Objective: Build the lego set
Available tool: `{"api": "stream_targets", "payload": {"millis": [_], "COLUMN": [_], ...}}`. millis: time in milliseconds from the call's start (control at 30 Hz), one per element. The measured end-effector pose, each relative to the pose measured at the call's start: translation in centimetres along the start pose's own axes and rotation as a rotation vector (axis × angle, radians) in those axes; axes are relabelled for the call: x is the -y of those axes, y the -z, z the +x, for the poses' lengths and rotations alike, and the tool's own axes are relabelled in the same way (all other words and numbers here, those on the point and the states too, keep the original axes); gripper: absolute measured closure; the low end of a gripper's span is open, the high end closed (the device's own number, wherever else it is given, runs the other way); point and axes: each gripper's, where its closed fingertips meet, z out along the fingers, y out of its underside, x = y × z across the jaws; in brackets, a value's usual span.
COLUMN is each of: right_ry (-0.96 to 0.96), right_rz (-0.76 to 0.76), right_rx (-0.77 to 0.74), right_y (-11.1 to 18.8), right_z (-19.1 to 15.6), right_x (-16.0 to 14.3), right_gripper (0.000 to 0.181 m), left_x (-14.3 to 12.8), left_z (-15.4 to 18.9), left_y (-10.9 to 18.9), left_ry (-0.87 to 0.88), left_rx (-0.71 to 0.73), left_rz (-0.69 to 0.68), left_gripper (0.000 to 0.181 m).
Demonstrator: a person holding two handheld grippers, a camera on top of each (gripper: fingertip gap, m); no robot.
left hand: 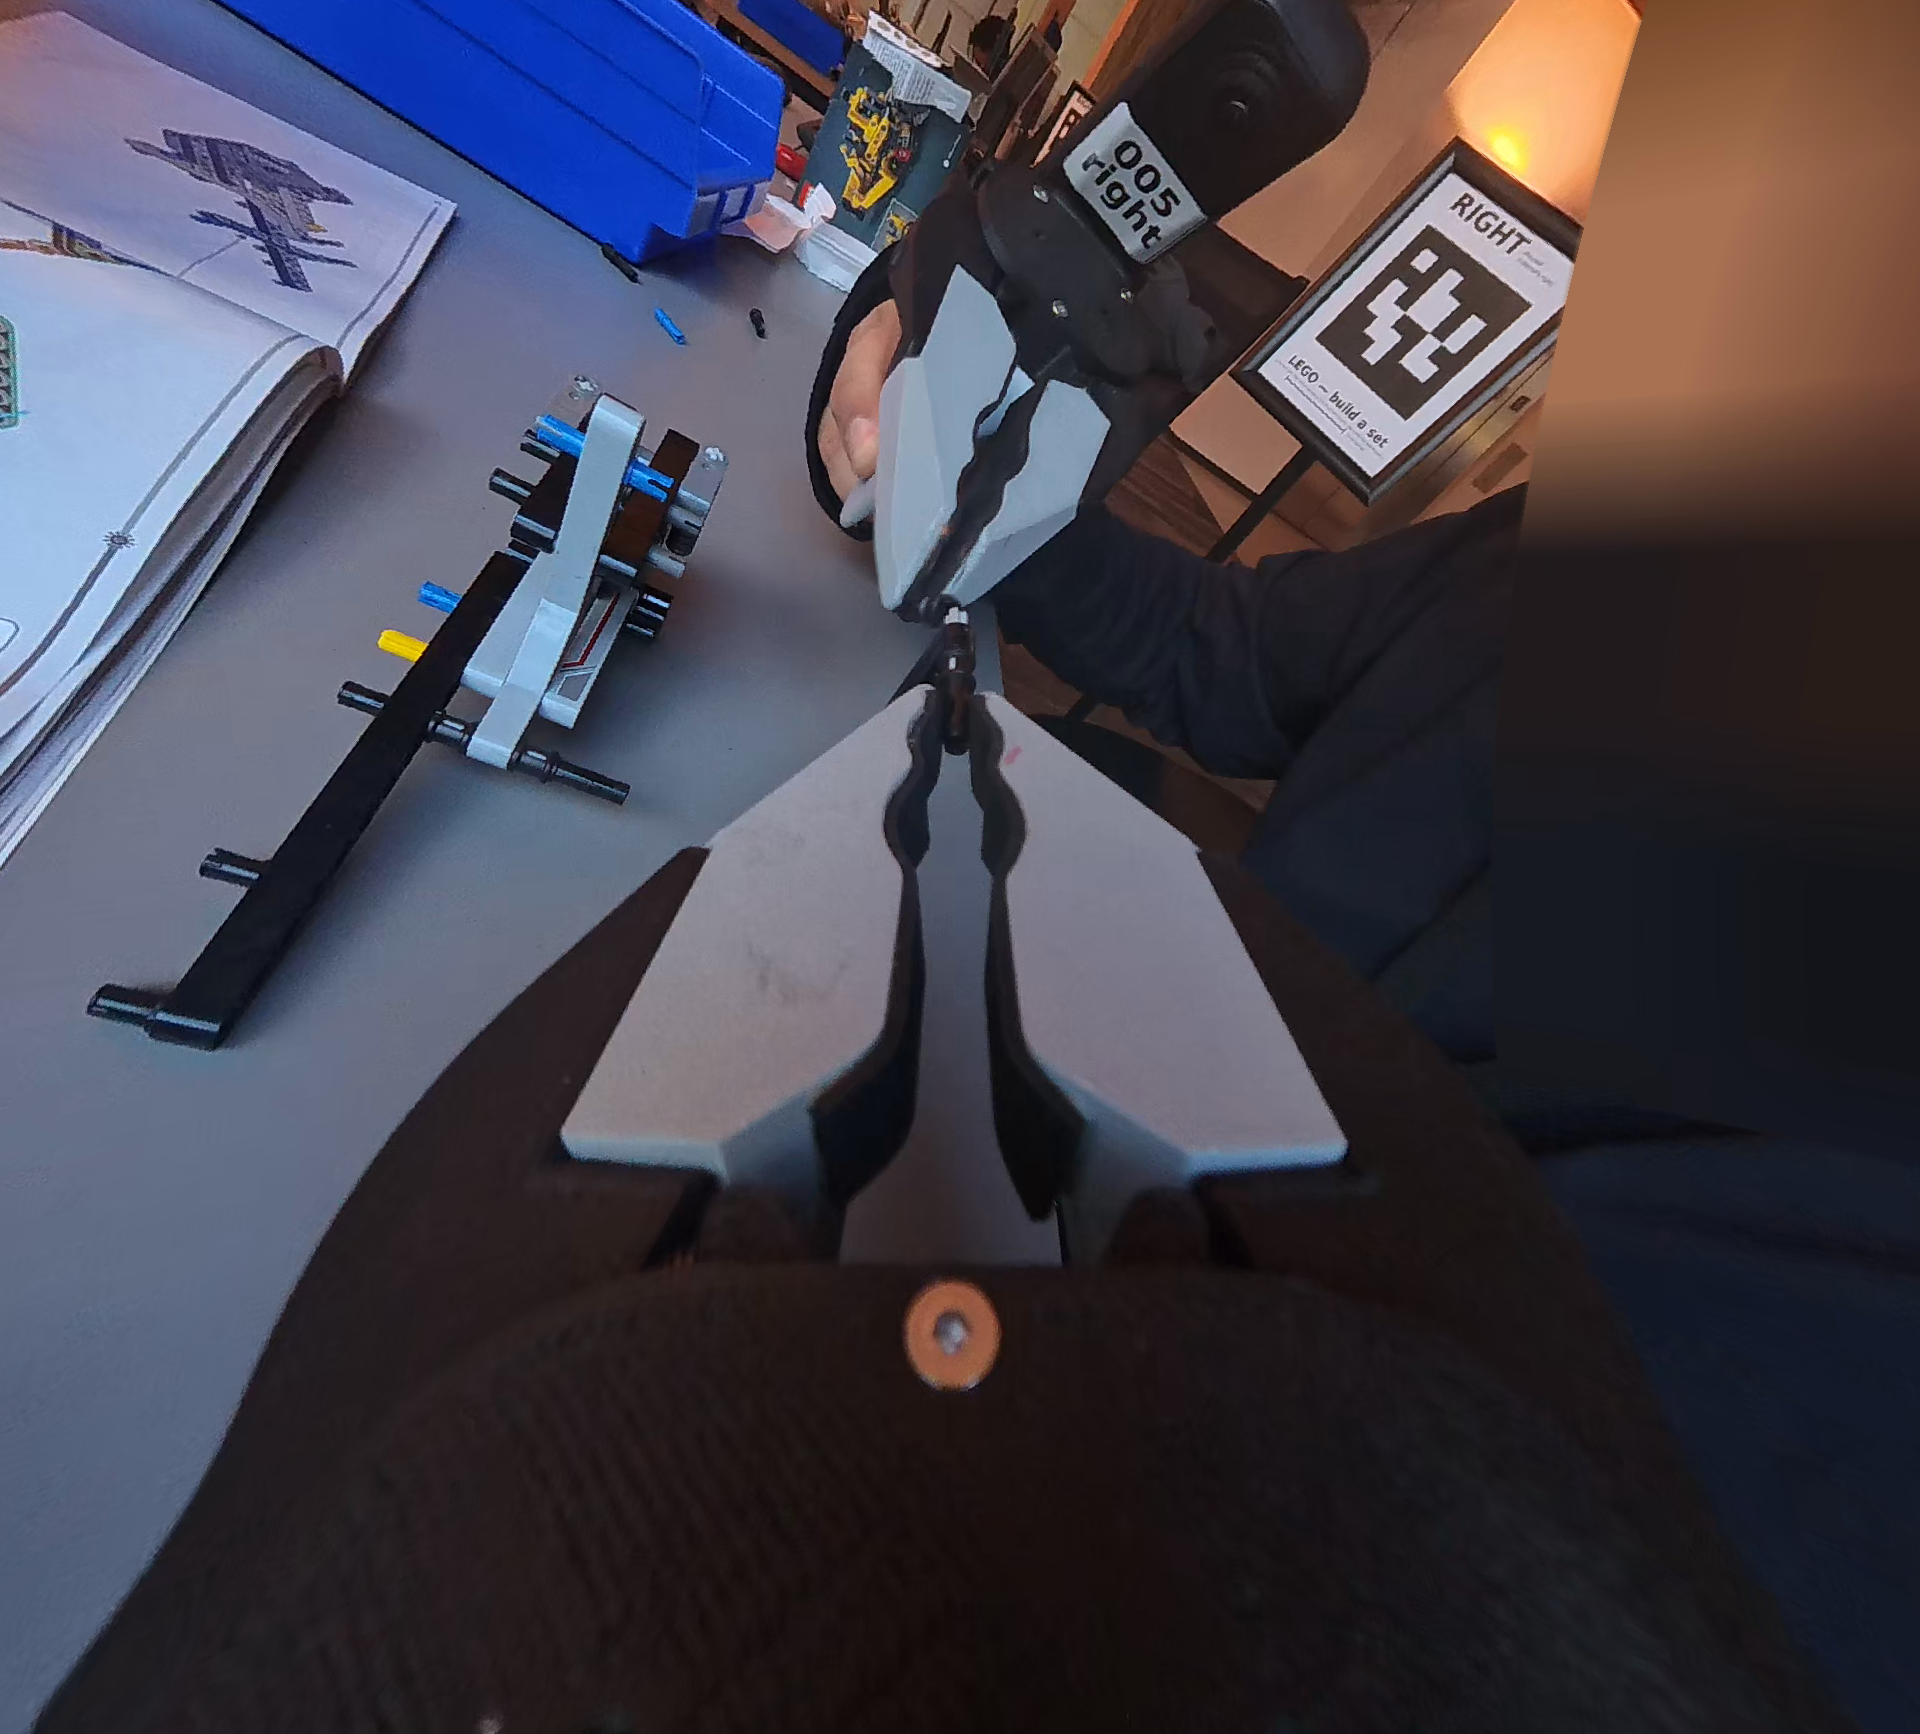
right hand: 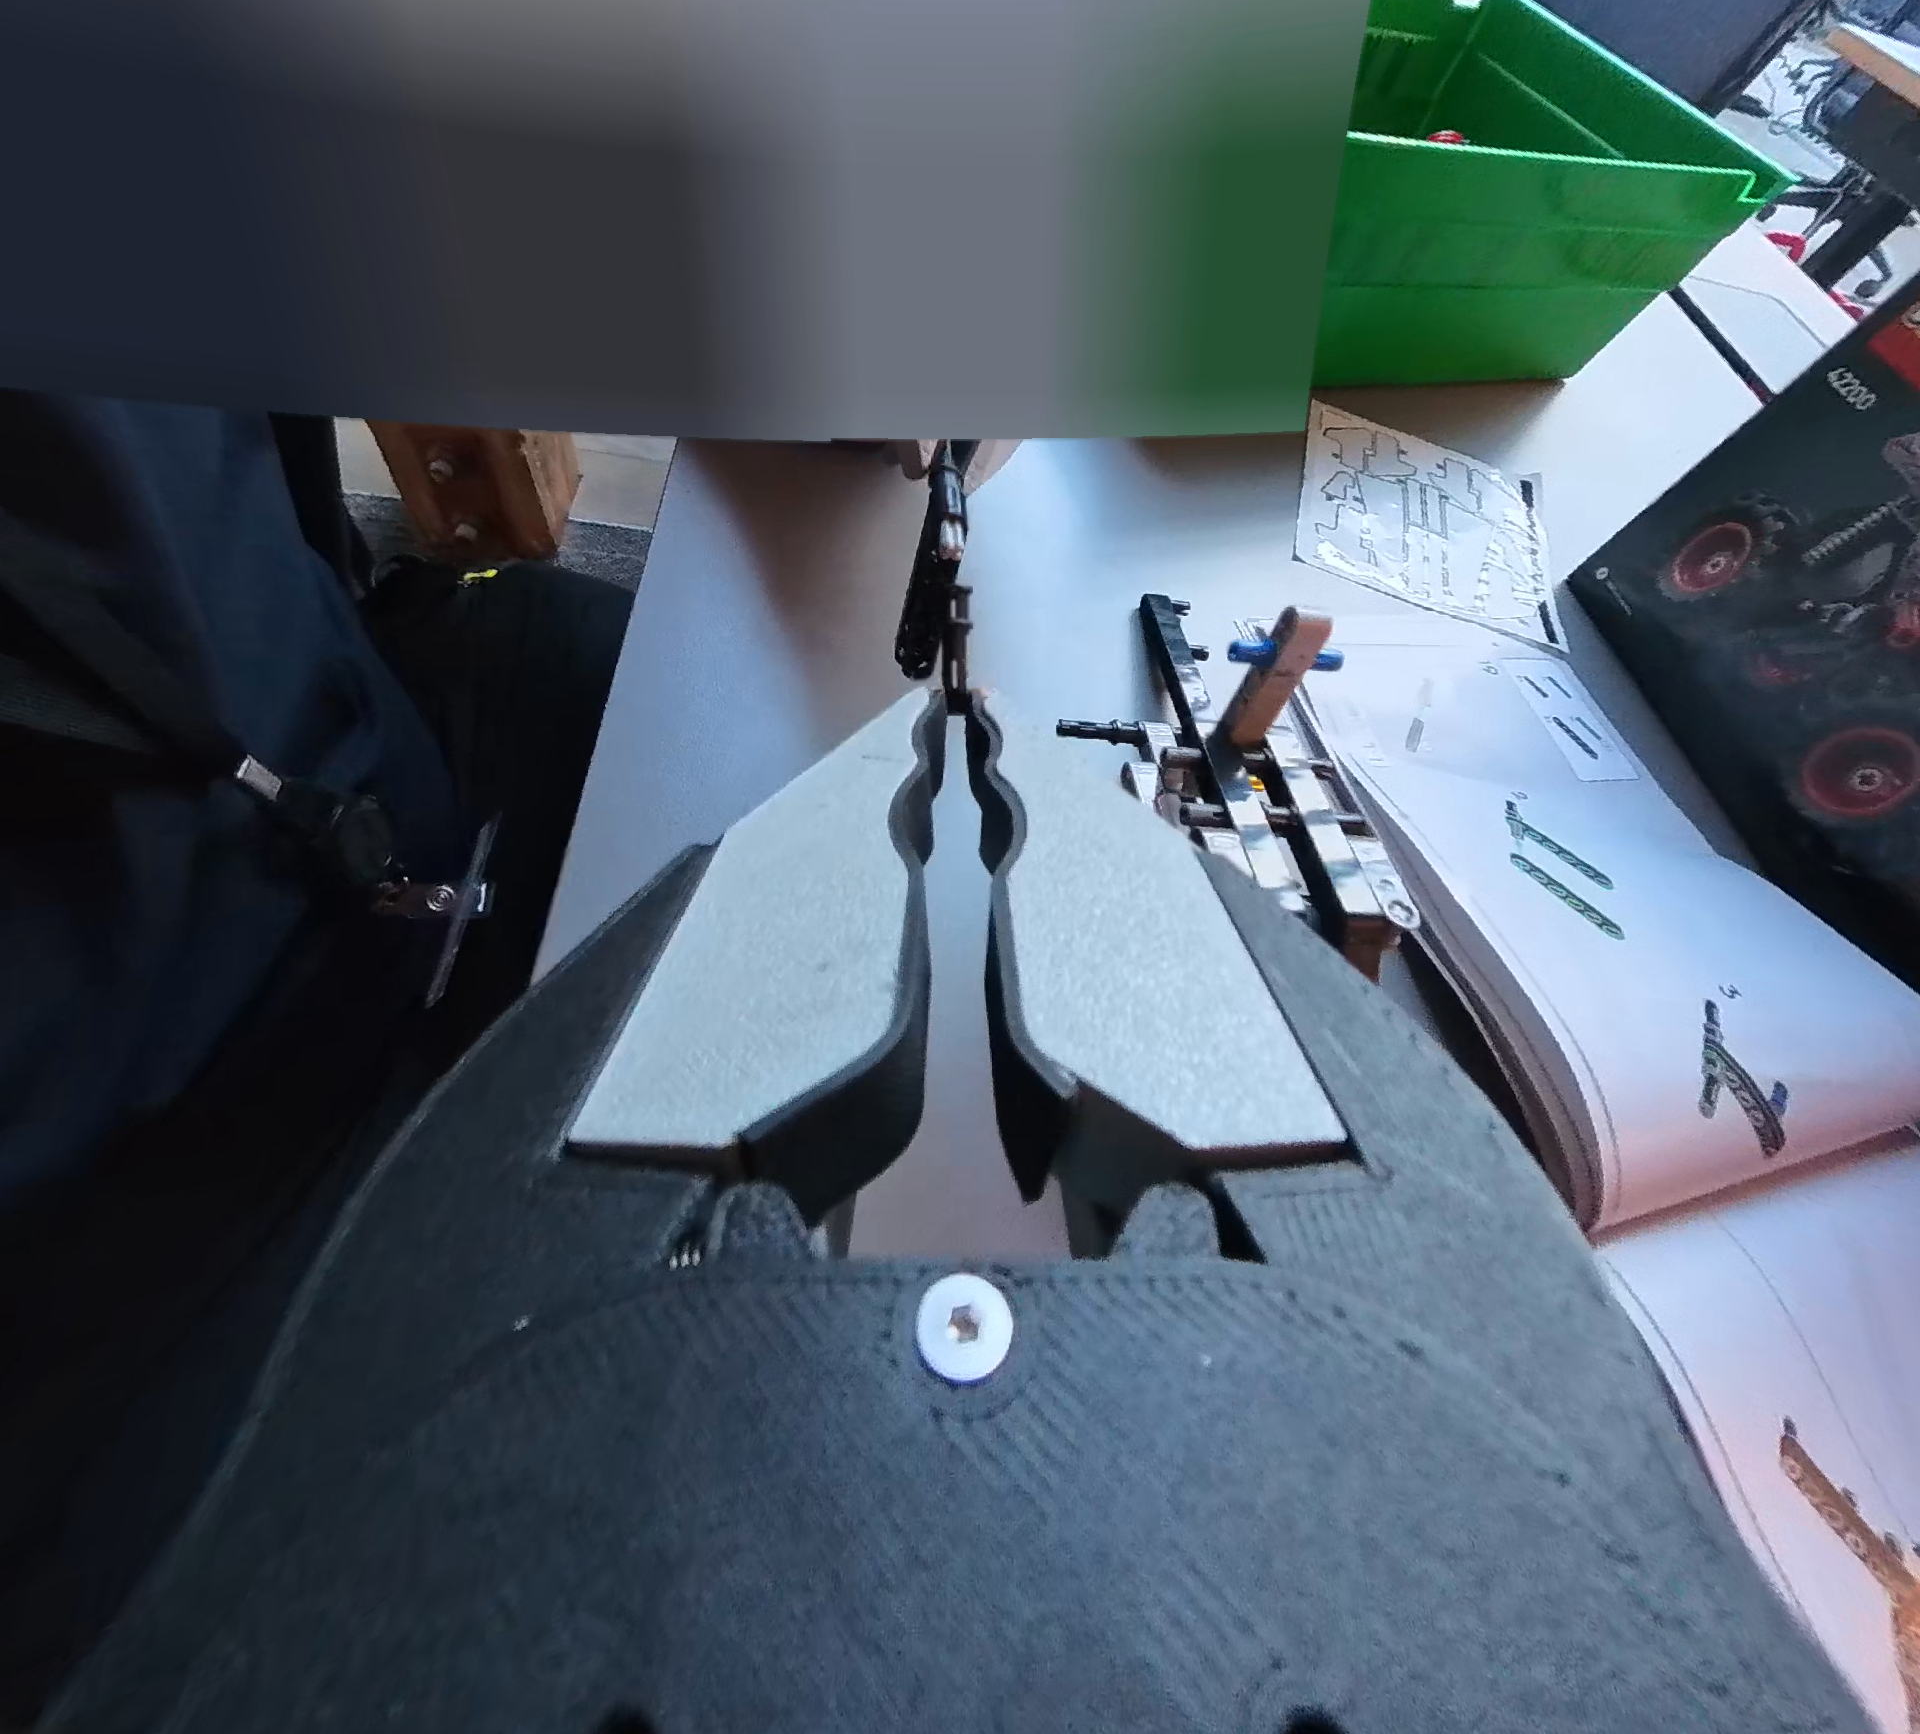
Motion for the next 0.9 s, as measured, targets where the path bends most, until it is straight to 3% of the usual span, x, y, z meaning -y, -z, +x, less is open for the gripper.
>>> {"api": "stream_targets", "payload": {"millis": [433, 900], "right_ry": [0.035, 0.068], "right_rz": [-0.318, -0.38], "right_rx": [0.067, 0.071], "right_y": [0.6, 0.2], "right_z": [0.5, 0.3], "right_x": [-0.1, 0.6], "right_gripper": [0.18, 0.18], "left_x": [0.1, 0.0], "left_z": [-0.3, -0.3], "left_y": [0.1, 0.0], "left_ry": [-0.007, -0.014], "left_rx": [0.031, 0.036], "left_rz": [0.012, 0.003], "left_gripper": [0.178, 0.178]}}
